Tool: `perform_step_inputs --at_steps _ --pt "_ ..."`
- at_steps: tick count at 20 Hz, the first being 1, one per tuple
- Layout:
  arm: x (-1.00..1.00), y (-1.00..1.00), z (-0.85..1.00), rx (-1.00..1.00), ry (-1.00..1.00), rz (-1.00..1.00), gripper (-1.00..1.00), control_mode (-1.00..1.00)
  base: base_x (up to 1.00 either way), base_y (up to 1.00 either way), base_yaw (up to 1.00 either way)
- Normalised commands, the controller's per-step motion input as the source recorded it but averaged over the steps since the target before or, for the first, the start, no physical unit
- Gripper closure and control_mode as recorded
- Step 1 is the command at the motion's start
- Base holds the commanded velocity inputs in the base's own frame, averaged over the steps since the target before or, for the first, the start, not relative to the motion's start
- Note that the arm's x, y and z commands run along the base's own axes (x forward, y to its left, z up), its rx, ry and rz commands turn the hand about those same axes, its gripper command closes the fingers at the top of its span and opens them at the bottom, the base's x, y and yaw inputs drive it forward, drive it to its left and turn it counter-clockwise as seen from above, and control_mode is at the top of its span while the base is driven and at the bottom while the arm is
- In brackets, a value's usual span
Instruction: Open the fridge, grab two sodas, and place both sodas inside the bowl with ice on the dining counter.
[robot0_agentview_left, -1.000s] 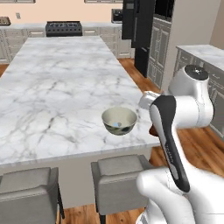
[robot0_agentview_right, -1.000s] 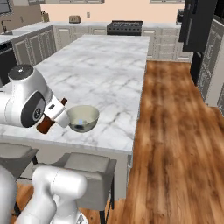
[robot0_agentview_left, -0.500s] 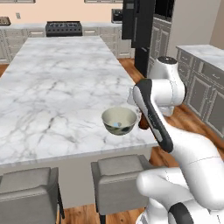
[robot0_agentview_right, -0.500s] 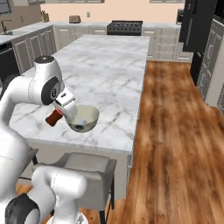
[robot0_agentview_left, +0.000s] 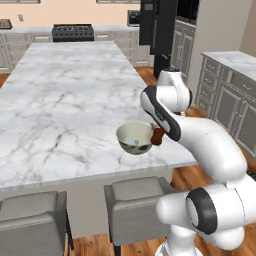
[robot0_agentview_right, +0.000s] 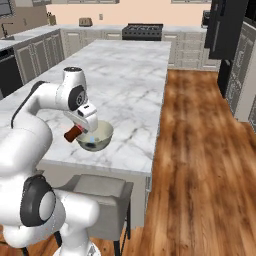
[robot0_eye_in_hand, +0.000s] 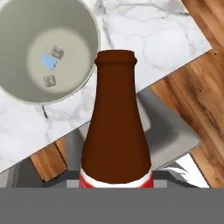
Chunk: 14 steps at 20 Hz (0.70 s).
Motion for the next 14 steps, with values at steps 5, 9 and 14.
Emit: perform_step_inputs --at_steps 5,9,14 --pt "0.62 0.03 -0.43 0.0 0.17 0.0 1.0 -1.0 0.0 0.0 0.0" --pt "0.53 0.14 -0.27 0.0 0.1 0.0 1.0 -1.0 0.0 0.0 0.0" --pt "0.36 0.08 -0.31 0.0 0.06 0.0 1.0 -1.0 0.0 0.0 0.0"
